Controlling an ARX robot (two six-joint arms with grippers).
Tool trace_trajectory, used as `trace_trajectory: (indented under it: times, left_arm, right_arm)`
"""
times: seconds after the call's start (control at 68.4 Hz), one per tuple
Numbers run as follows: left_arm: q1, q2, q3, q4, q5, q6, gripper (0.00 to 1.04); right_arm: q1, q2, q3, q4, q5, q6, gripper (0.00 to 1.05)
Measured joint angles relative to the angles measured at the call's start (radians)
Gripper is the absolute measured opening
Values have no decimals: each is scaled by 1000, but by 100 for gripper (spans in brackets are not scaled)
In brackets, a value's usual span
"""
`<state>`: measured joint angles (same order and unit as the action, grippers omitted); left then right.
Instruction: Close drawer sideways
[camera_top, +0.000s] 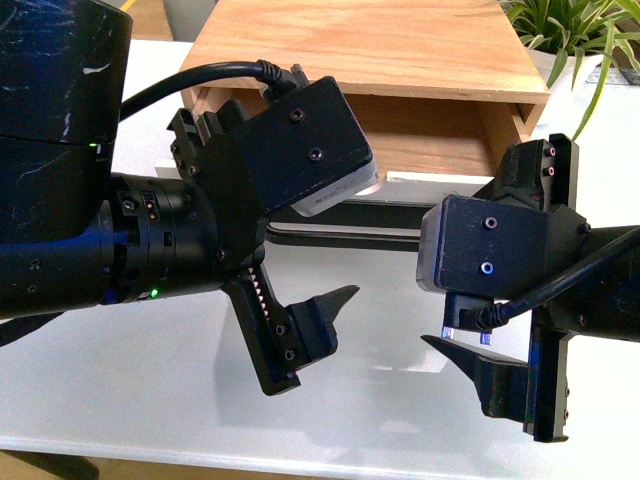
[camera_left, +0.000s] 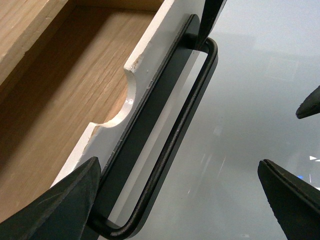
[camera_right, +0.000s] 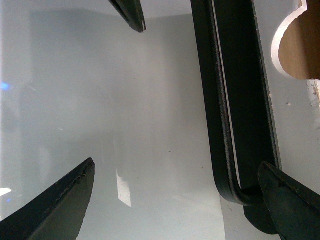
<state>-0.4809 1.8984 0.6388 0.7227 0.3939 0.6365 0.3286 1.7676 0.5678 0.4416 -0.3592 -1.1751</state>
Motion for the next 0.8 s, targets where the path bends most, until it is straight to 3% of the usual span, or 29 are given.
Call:
trace_trajectory:
  times: [0.804]
  left_arm:
    - [15,98,90,-77,34,53,96]
  right_arm:
    - [20,60,42,0,-1,0,96]
